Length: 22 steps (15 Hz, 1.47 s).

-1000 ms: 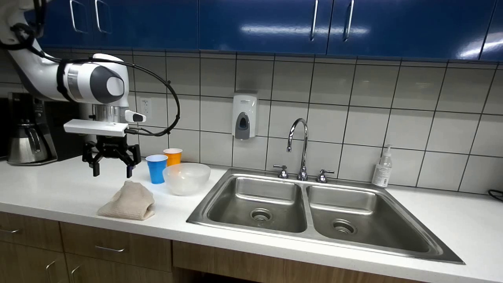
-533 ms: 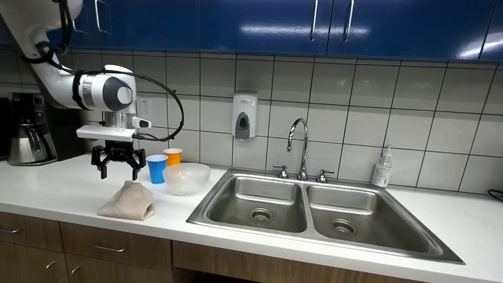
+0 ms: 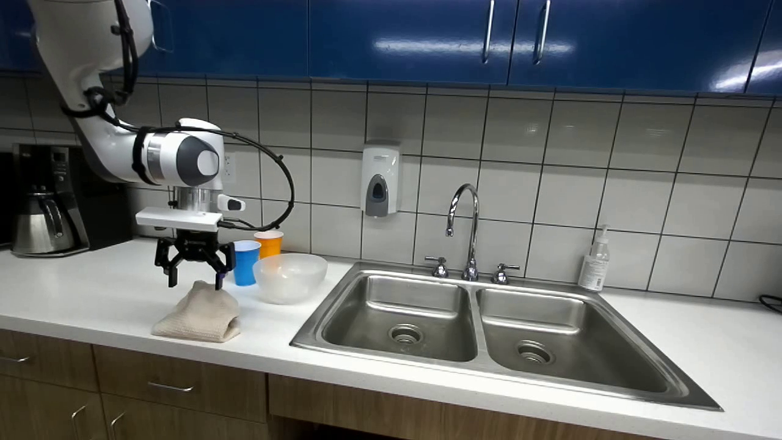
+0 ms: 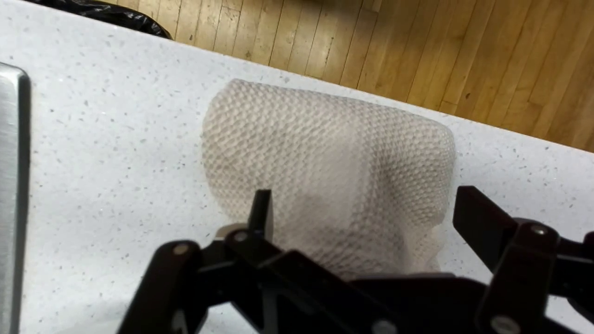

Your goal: Put the white towel inside the plastic bowl

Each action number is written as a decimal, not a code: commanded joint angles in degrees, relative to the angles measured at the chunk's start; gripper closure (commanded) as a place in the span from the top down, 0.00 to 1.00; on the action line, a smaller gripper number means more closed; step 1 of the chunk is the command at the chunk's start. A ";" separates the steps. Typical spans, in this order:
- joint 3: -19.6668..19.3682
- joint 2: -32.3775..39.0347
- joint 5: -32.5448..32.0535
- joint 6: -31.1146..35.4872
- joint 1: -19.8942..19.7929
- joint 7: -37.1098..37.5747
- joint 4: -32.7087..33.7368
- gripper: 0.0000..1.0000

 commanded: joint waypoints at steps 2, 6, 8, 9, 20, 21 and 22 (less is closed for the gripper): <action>0.52 3.61 -0.90 0.30 -0.68 -0.45 3.29 1.00; 0.76 5.78 -0.51 0.90 -0.79 -0.92 4.64 1.00; 0.86 6.88 -0.45 1.09 -0.76 -0.90 5.26 1.00; 0.90 7.35 -0.43 1.13 -0.74 -0.90 5.55 1.00; 1.62 12.05 0.18 1.68 -1.00 -1.44 7.83 1.00; 1.67 12.34 0.21 1.67 -1.01 -1.45 7.99 1.00; 1.72 12.62 0.21 1.65 -1.00 -1.42 8.13 1.00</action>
